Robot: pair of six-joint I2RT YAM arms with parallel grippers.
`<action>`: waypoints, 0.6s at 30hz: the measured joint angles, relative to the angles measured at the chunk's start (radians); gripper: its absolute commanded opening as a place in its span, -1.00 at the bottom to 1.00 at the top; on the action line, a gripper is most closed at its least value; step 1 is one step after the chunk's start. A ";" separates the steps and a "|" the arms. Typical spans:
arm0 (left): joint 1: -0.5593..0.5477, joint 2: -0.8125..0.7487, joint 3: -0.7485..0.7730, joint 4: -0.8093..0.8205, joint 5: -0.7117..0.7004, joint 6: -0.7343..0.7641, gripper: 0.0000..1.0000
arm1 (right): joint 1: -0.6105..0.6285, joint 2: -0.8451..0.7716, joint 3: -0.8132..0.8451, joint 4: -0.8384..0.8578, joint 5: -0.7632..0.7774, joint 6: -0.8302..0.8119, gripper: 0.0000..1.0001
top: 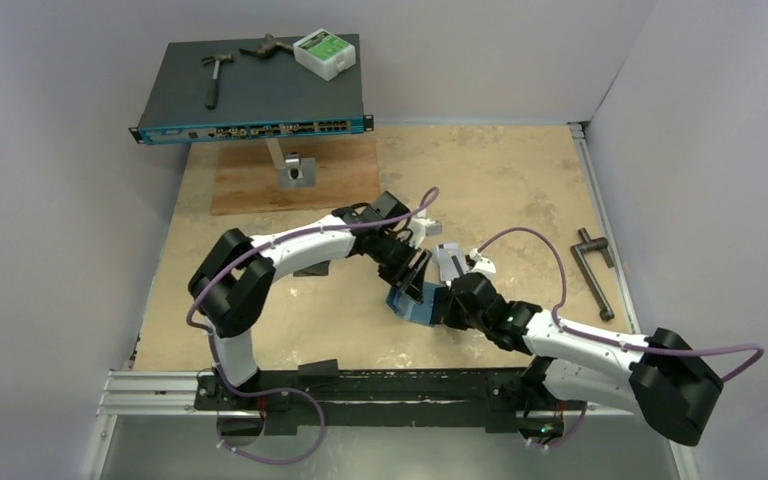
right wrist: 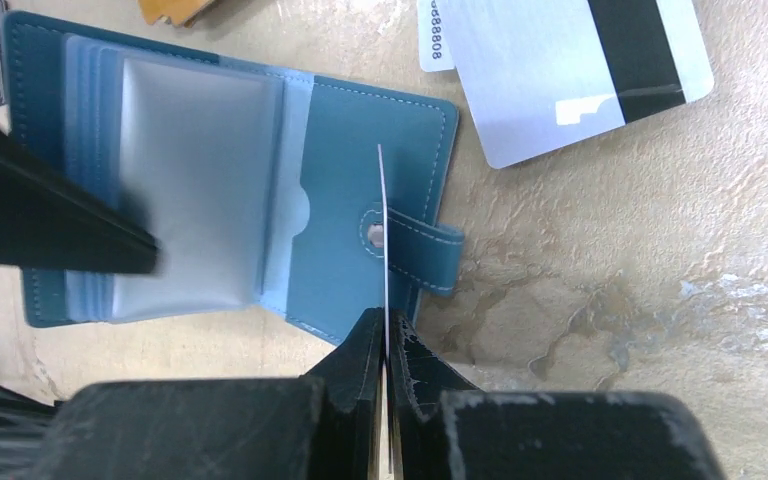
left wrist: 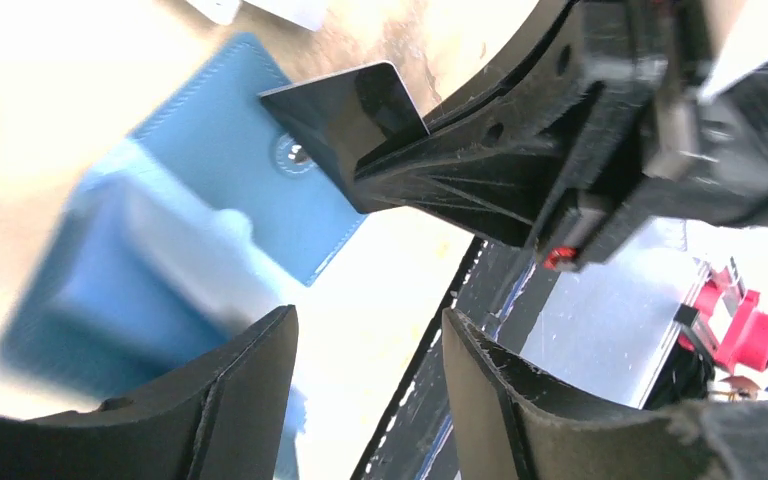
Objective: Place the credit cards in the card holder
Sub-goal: Open the card holder at the center of the board.
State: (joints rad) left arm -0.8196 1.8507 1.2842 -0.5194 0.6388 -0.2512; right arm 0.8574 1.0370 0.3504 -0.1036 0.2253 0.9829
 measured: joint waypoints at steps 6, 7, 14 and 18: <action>0.093 -0.113 0.000 -0.048 -0.024 0.032 0.10 | 0.000 0.014 -0.014 0.035 -0.018 0.004 -1.00; 0.097 -0.126 -0.001 -0.051 -0.032 0.039 0.10 | 0.000 0.018 -0.014 0.039 -0.019 0.004 -1.00; 0.093 -0.118 -0.032 -0.066 -0.062 0.069 0.10 | 0.000 0.023 -0.014 0.048 -0.027 0.004 -1.00; 0.092 -0.079 -0.034 -0.071 -0.080 0.080 0.11 | 0.000 0.019 -0.014 0.048 -0.027 0.004 -1.00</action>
State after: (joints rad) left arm -0.7273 1.7718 1.2507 -0.5903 0.5591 -0.1715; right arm 0.8574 1.0561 0.3363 -0.0551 0.1986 0.9867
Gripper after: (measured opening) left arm 0.549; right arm 0.004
